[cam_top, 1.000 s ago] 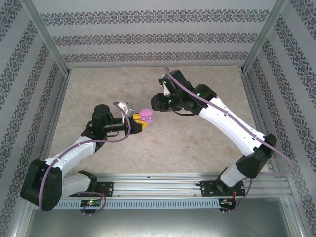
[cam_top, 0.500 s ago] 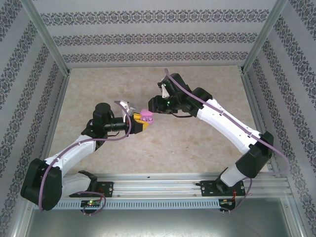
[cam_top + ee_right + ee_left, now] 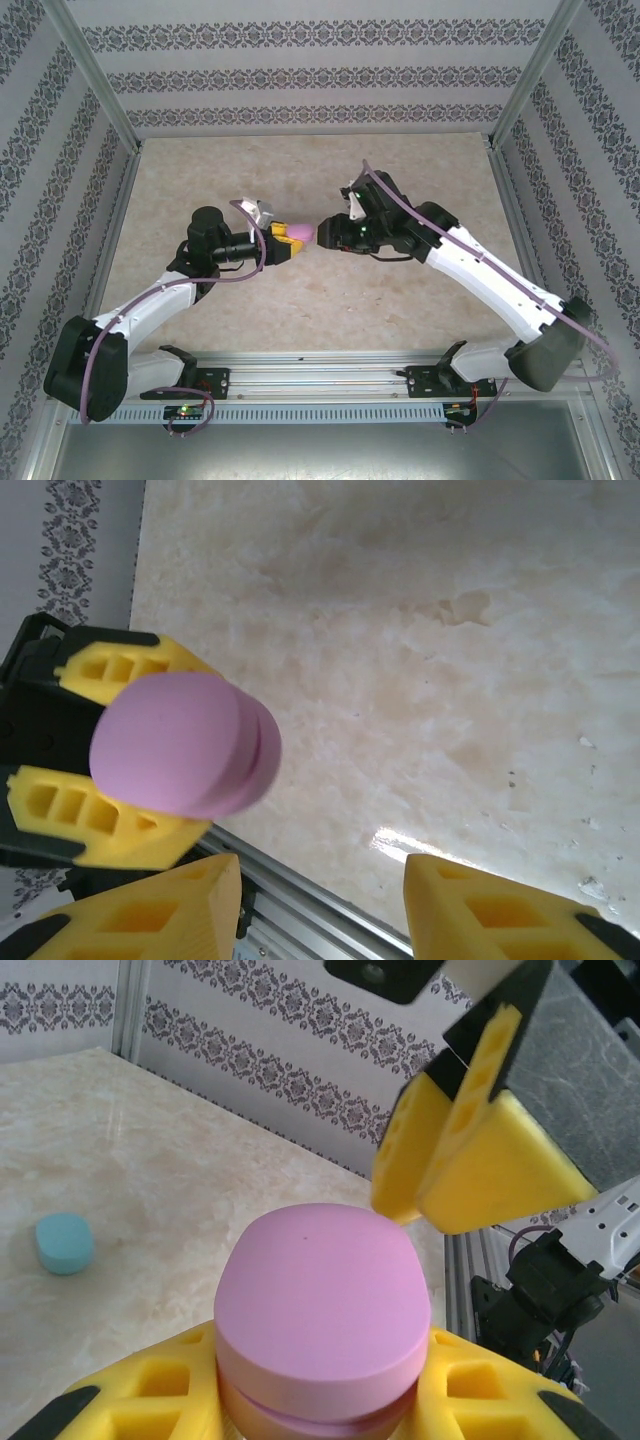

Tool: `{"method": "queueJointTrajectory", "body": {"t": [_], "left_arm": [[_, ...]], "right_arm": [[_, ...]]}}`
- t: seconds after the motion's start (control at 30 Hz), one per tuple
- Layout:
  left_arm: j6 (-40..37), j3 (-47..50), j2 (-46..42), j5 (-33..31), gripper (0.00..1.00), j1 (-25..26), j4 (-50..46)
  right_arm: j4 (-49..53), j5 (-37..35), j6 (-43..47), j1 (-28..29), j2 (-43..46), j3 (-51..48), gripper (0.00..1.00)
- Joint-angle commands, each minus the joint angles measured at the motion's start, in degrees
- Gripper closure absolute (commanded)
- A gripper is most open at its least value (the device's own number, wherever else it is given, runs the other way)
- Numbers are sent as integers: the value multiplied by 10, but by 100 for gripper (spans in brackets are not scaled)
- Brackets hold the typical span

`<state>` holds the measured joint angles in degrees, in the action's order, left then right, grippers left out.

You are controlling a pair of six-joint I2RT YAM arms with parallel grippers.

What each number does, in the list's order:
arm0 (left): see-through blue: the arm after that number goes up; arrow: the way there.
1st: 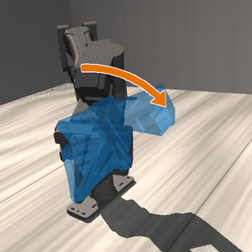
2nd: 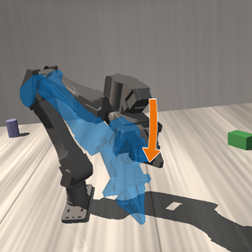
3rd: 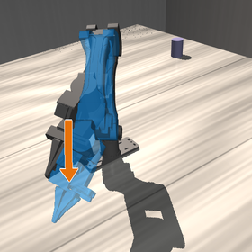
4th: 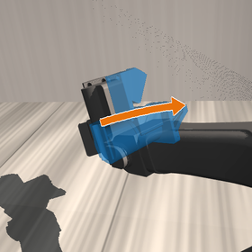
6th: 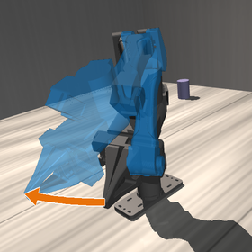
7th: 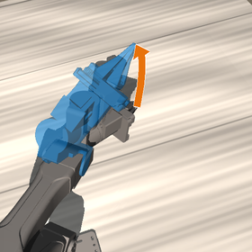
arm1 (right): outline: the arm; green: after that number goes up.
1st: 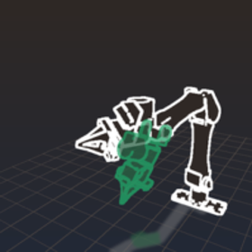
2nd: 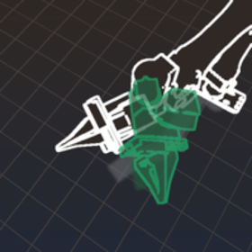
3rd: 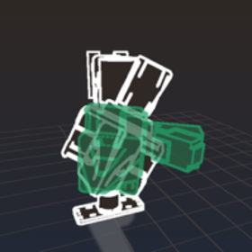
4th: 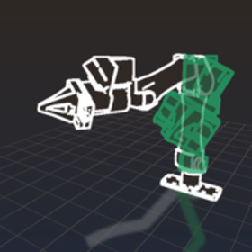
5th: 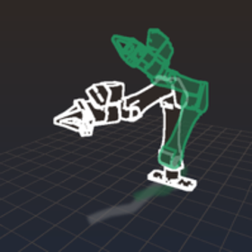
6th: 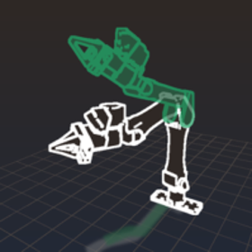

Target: Insert the wireless bluetooth earbuds into the charging case

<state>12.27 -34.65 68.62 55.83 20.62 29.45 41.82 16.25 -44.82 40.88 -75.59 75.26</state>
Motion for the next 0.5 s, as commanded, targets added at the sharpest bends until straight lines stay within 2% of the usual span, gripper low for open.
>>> {"method": "queueJointTrajectory", "body": {"t": [0.0,0.13,0.47], "left_arm": [[19,-14,5,4,78,5,53],[23,-13,5,5,78,5,58],[30,-13,7,9,78,5,66]], "right_arm": [[-67,33,-53,-20,25,-38,52],[-148,74,-106,-30,28,-71,50],[-299,121,-202,-30,4,-120,47]]}}
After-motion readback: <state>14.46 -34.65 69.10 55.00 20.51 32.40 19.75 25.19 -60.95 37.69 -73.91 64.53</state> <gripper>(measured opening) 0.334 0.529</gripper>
